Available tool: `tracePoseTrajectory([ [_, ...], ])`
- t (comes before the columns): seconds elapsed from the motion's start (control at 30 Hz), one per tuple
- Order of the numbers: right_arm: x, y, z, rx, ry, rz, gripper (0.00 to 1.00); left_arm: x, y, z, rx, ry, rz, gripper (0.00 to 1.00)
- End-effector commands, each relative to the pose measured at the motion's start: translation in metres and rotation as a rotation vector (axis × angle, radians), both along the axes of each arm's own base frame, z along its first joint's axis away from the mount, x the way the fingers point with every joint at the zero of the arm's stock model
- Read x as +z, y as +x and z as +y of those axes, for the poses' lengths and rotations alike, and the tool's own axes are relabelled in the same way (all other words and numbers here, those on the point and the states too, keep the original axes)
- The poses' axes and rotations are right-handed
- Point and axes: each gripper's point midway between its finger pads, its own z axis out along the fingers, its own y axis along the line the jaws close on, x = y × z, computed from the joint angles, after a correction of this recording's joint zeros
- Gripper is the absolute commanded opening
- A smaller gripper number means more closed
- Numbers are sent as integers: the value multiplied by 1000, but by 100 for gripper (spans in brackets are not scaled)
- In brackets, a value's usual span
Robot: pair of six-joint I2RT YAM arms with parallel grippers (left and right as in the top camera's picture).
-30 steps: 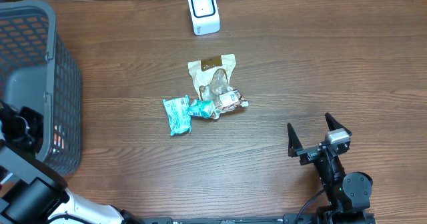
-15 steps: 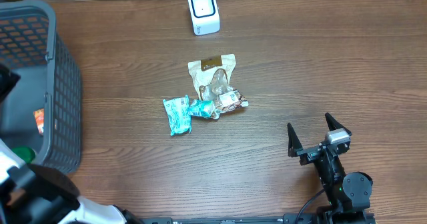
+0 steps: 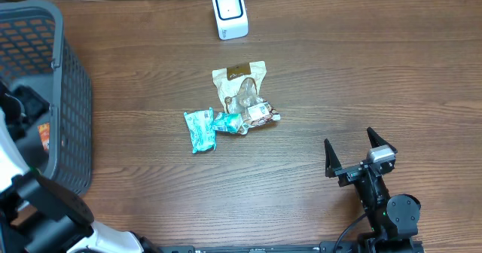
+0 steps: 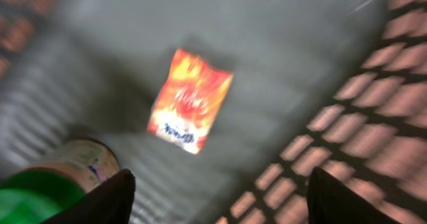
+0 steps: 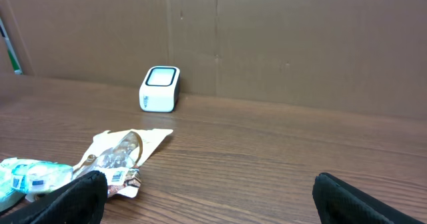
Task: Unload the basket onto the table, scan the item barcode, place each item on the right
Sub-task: 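Lower the left gripper into the basket and grasp the orange snack packet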
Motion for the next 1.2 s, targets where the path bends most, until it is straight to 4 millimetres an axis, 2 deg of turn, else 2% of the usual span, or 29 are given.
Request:
tracePoseTrajectory([
  [0.0, -2, 1, -3, -16, 4, -1, 100, -35, -12, 2, -19, 9, 85, 70],
  [0.1, -2, 1, -3, -16, 4, -1, 100, -58, -13, 2, -54, 5, 102, 71],
  [0.23, -2, 1, -3, -16, 4, -1, 100, -75, -14, 4, -66, 13, 113, 73],
  [0.47, -2, 1, -3, -16, 4, -1, 100, -90, -18, 11, -55, 43, 152, 82],
  [0.67, -2, 1, -3, -16, 4, -1, 100, -100, -15, 13, -56, 36, 151, 82],
  [0.83, -2, 1, -3, -16, 4, -1, 100, -115, -17, 10, -60, 7, 180, 70],
  [0.9, -2, 1, -3, -16, 4, -1, 100, -121, -18, 9, -61, -4, 193, 61],
  [0.97, -2, 1, -3, -16, 4, -1, 100, -125, -19, 8, -61, -11, 201, 43],
  [1.07, -2, 1, -3, -16, 4, -1, 100, -123, -20, 8, -62, -13, 203, 4],
  [1.17, -2, 1, -3, -16, 4, -1, 100, -120, -24, 4, -52, -29, 219, 4],
])
